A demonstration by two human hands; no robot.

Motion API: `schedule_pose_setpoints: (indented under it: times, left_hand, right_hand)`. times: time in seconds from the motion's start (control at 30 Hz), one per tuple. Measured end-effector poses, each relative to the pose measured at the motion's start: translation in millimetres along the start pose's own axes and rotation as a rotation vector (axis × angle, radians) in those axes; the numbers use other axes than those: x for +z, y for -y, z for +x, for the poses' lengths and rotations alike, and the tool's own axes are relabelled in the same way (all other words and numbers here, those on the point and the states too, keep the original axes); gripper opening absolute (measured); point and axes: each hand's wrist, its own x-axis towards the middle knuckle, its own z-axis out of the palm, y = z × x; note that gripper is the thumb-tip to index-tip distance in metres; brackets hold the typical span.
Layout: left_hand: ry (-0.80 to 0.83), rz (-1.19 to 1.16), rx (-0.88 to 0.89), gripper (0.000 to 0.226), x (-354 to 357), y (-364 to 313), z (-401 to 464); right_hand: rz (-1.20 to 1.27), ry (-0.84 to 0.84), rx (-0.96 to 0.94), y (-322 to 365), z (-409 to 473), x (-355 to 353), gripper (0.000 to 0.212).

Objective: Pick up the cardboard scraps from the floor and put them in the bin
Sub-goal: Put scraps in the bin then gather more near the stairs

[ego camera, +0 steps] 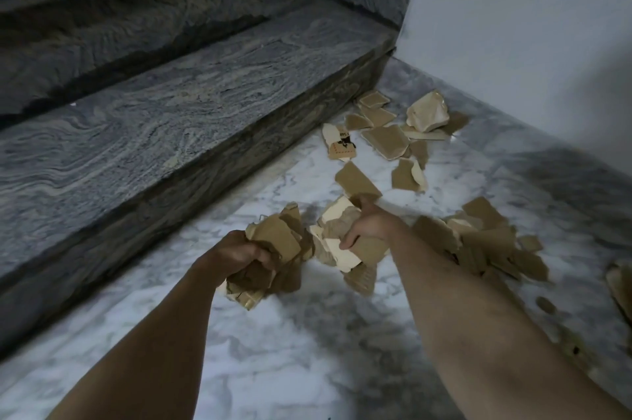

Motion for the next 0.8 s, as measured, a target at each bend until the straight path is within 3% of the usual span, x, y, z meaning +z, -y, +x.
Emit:
schedule_pose_setpoints:
  times: [0.23, 0.47, 0.6, 0.8]
  left_hand:
    - [-0.031, -0.015, 0.010, 0.036, 8, 0, 1]
    - [-0.046, -0.094, 0.002, 0.034, 28, -10, 2]
    - [-0.032, -0.159, -0.039, 0.039, 40, -11, 8]
    - [0.024, -0.195, 0.000, 0.060, 56, -22, 5]
  right_hand:
    - [-0.373, -0.170, 0.061, 13, 17, 34, 0.119]
    - [-0.301, -0.212, -0.029, 6, 4, 25, 0.090]
    - [0.058, -0.200, -0.047, -6, 2, -2, 0.097]
    - [0.630, -0.416, -0.045, -22, 5, -65, 0.072]
